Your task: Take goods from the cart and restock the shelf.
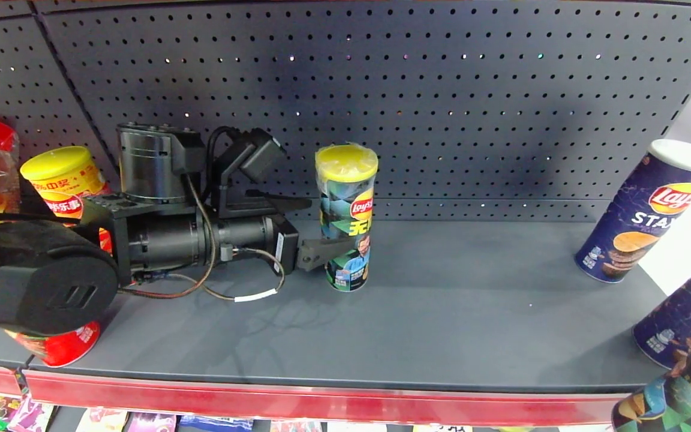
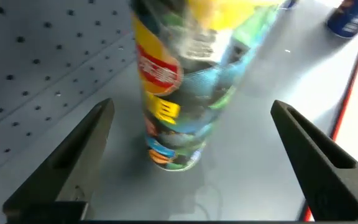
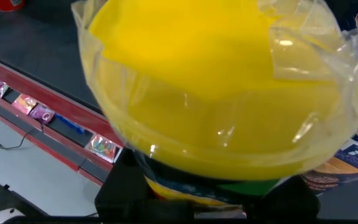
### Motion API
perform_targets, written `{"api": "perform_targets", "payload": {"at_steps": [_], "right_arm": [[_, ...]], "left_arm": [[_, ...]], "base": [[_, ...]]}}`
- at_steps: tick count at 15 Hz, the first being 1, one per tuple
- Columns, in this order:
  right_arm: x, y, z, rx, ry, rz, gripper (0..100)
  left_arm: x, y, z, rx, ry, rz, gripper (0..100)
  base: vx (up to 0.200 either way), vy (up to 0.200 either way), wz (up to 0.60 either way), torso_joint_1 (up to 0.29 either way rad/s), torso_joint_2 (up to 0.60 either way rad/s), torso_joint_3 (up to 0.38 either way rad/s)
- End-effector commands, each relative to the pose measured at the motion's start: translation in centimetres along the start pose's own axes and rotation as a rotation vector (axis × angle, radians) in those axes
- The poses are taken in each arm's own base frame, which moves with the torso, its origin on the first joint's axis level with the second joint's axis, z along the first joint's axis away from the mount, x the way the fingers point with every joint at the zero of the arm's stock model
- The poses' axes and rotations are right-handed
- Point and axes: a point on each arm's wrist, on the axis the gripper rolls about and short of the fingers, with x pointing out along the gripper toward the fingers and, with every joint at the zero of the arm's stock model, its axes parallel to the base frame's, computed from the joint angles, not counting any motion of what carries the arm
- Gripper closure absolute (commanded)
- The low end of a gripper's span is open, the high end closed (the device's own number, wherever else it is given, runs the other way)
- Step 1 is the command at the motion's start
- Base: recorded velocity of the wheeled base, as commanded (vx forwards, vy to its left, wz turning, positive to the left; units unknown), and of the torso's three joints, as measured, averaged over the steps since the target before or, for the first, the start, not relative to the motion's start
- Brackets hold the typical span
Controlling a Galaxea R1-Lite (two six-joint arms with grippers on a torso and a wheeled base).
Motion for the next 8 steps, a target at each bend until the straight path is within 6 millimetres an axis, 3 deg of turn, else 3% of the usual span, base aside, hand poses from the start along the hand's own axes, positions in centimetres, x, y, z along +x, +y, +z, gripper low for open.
{"api": "perform_targets", "payload": {"at_steps": [1, 8], "right_arm": [[0.3, -0.1, 0.0, 0.004, 0.016, -0.001, 100], [0.4, -0.1, 0.0, 0.012, 0.020, -0.003, 100]], "left_arm": [[0.3, 0.0, 0.1, 0.003, -0.002, 0.005, 0], [3.3, -0.9, 1.1, 0.022, -0.012, 0.053, 0]], "base": [[0.000, 0.000, 0.00, 0.000, 0.00, 0.000], [0.000, 0.000, 0.00, 0.000, 0.00, 0.000]]}}
